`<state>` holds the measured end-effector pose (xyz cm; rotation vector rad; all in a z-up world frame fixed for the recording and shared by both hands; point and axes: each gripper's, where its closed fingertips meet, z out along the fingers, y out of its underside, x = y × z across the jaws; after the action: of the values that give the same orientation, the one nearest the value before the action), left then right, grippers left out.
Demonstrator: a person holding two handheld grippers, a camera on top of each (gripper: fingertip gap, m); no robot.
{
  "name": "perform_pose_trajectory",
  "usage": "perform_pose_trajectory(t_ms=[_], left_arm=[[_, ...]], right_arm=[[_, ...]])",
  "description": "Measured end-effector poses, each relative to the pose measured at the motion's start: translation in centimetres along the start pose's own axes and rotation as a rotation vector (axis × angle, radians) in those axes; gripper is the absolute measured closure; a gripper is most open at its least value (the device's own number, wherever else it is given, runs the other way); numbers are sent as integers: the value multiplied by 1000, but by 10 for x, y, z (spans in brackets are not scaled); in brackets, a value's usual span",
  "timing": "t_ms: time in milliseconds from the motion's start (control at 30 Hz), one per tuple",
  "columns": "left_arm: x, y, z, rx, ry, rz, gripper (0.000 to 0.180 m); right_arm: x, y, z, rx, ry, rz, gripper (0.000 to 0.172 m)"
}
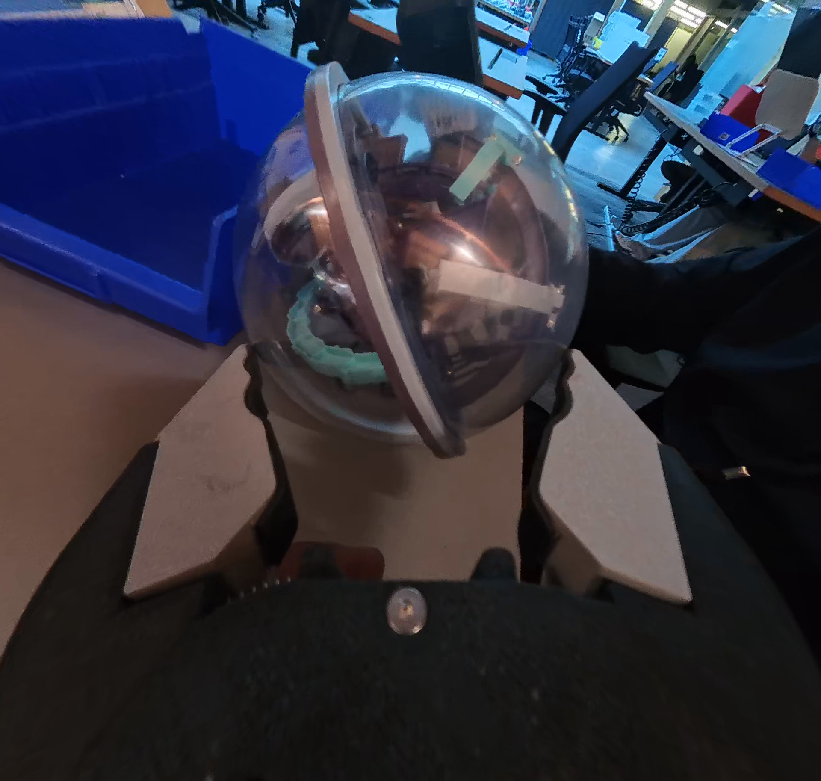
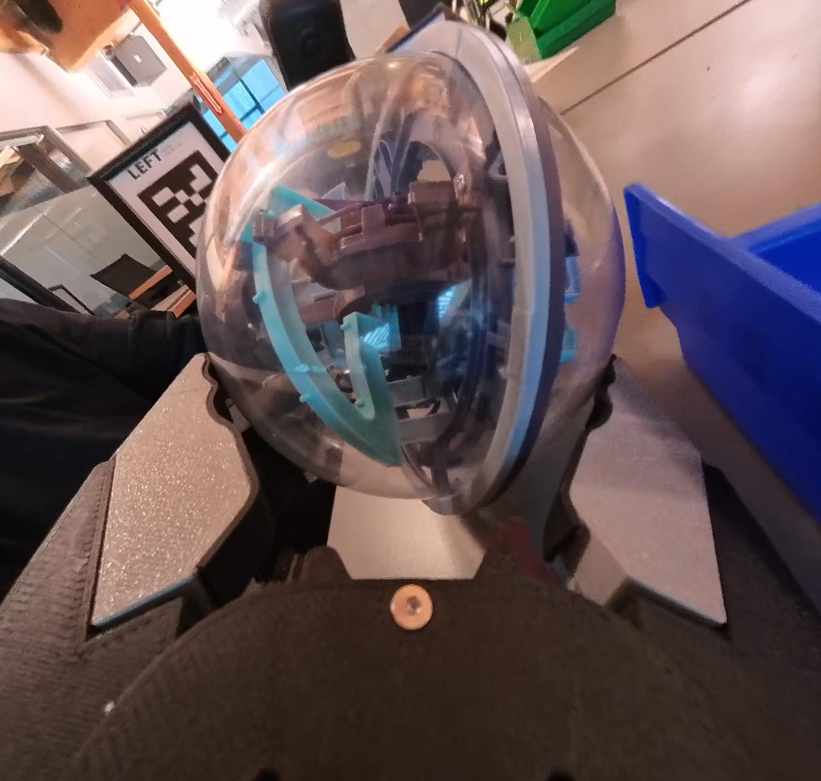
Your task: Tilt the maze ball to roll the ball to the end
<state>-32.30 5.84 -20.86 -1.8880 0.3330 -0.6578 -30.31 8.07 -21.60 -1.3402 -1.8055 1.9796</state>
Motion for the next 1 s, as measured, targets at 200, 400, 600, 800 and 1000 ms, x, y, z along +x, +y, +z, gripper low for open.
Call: perform_pose_trajectory(t_ms=[200, 400, 600, 800, 1000], left_arm=[[9, -26, -9, -49, -40, 110, 52], [22, -53, -16, -91, -81, 193, 52], [35, -79, -21, -41, -97, 267, 51], [46, -99, -25, -31, -114, 336, 50], [51, -115, -31, -43, -132, 397, 49]], right_arm=[[-17, -36, -4, 138, 11, -125, 15], [-41, -76, -13, 203, 32, -251, 15], [-61, -98, -19, 223, 36, -327, 15], [-76, -114, -24, 263, 35, -385, 15], [-83, -122, -23, 294, 18, -409, 15]])
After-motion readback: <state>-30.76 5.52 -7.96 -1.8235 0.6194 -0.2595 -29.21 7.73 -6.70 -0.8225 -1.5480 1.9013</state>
